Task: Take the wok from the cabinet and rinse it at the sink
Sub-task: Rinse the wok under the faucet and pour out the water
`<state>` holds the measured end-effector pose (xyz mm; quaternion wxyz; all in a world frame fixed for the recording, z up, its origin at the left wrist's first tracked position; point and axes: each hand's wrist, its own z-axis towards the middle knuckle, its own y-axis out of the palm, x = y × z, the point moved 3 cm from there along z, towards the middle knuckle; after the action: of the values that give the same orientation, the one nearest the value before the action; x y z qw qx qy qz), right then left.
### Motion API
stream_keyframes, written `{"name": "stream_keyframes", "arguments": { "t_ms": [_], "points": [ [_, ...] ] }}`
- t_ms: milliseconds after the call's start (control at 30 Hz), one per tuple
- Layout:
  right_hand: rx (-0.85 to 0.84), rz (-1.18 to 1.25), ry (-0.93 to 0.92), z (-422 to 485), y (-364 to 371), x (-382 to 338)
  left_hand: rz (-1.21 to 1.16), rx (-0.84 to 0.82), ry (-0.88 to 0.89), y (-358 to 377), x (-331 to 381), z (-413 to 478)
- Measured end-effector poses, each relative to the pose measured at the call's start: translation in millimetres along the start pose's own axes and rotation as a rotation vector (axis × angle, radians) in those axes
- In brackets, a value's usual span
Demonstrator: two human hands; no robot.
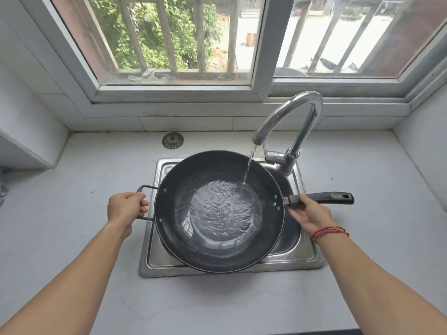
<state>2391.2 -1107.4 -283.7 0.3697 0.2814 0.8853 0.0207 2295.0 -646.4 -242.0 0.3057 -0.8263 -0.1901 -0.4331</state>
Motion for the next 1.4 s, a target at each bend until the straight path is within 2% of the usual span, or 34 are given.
{"name": "stream_keyframes", "arguments": {
  "t_ms": [367,567,1000,1400],
  "points": [
    [0.035,-0.003,-0.010,5.9,0.2,1.7,-0.044,-0.021,-0.023,1.6,3.4,-5.3],
    [0.072,-0.006,-0.018,2.9,3.2,-1.6,-0.048,0.037,0.012,5.1,5.3,-12.8],
    [-0.068,0.023,0.004,-13.9,46.7,-6.0,-0.166,0.140,0.144,-27.9,51.9,-23.0],
    [-0.208,0.134,0.127,-17.3,102.8,4.5,-0.196,0.213,0.252,-65.8,83.8,-26.1]
  ]
}}
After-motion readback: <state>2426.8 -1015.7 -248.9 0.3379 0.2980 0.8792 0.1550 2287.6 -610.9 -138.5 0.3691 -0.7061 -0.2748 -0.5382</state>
